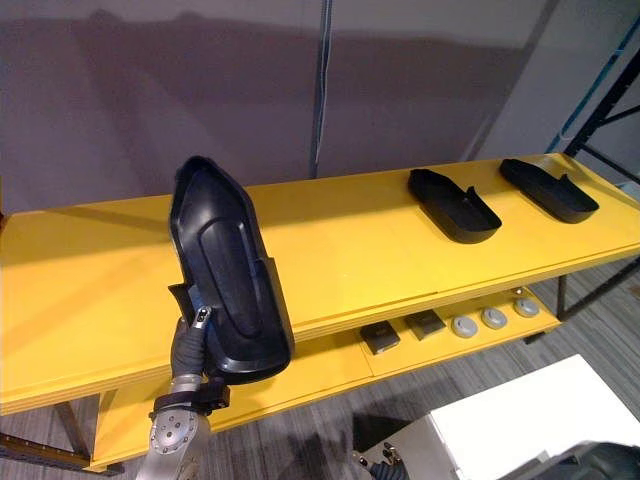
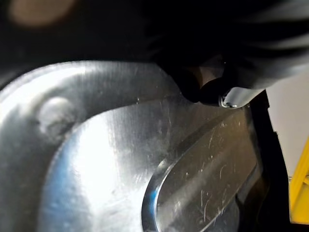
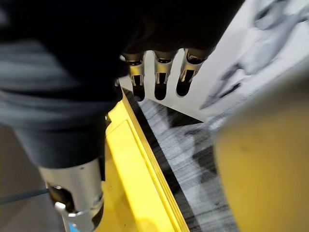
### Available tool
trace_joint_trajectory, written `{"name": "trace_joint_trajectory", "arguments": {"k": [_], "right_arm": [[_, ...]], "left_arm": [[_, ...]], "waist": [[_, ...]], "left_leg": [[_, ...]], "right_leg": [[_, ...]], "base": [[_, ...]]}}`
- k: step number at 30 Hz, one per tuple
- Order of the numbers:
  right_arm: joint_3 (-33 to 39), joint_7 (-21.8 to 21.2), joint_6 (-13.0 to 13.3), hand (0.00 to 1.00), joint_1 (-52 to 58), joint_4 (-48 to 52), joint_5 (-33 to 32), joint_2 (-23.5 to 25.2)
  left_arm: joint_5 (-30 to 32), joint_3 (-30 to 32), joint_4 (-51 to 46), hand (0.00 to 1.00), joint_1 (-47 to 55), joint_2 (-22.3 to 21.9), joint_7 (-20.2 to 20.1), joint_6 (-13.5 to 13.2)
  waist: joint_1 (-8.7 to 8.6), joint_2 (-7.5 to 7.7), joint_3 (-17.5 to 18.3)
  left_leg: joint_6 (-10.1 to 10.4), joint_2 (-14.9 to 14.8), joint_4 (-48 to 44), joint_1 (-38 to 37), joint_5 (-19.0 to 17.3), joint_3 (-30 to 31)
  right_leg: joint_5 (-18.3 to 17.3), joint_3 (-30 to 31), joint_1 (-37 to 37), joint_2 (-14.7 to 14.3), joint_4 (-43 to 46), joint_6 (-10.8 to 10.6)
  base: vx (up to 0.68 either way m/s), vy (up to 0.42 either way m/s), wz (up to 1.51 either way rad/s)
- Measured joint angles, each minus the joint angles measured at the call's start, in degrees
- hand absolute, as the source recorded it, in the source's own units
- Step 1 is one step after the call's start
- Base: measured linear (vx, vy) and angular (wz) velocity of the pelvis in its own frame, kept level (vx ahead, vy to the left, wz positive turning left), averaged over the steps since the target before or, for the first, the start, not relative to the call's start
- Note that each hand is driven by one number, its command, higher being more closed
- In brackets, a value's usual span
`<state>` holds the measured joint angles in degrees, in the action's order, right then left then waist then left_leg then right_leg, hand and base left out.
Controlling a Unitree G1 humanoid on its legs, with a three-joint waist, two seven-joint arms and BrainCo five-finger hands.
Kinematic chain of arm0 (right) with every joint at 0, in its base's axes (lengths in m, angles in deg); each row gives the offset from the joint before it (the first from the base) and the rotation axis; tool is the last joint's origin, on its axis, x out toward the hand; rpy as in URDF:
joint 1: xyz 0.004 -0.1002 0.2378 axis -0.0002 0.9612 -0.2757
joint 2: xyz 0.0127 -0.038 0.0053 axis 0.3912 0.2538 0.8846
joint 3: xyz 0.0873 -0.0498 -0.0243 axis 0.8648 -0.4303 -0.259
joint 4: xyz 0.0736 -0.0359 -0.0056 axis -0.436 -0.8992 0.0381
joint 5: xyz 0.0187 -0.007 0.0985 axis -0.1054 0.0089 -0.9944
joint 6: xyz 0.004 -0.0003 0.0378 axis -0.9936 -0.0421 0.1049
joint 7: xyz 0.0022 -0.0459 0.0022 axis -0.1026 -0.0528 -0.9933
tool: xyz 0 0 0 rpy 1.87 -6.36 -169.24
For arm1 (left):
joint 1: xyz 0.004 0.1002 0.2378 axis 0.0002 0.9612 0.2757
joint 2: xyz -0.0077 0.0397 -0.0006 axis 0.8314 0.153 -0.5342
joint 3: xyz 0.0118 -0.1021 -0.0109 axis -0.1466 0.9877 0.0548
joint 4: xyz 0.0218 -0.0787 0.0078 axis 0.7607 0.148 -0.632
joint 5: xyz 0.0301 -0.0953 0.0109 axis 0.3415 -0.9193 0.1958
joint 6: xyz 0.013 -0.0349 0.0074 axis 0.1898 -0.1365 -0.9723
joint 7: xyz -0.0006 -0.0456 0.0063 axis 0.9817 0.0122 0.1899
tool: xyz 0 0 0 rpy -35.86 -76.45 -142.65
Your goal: Walk over and take plastic housings, then place them on the shelf
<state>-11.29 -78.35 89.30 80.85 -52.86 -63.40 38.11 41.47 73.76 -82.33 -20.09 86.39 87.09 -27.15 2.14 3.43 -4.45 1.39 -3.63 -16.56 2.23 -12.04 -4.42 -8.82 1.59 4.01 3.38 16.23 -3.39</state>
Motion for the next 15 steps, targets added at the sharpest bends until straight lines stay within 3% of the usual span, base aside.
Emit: {"name": "trace_joint_trajectory", "arguments": {"k": [3,8,15], "right_arm": [[0.1,0.0,0.0,0.00,0.3,0.0,0.0,-0.1],[-0.2,0.0,0.0,0.00,0.6,0.0,0.0,1.0],[-0.9,0.0,0.1,0.00,1.6,0.0,0.1,0.9]], "left_arm": [[0.1,-0.8,0.9,1.00,-0.6,0.0,0.1,0.0],[1.9,-0.6,1.2,1.00,-1.6,-0.1,0.8,0.6],[5.7,-0.6,6.6,1.00,-10.8,0.1,5.9,3.0]], "waist": [[0.18,0.28,0.2],[0.28,0.78,0.5],[0.11,2.11,1.5]], "left_leg": [[1.6,-0.7,3.8,-2.7,1.9,-0.8],[1.4,-0.5,5.7,-3.4,2.8,-0.4],[1.5,0.2,9.1,-4.1,5.3,-0.4]], "right_leg": [[0.3,-1.2,-2.5,-0.3,-2.2,0.4],[2.6,-2.1,-4.7,-0.2,-6.9,0.3],[4.3,-2.3,-5.3,0.4,-9.8,0.1]], "base": [[0.11,-0.106,0.23],[0.05,0.039,0.05],[-0.04,0.041,0.01]]}}
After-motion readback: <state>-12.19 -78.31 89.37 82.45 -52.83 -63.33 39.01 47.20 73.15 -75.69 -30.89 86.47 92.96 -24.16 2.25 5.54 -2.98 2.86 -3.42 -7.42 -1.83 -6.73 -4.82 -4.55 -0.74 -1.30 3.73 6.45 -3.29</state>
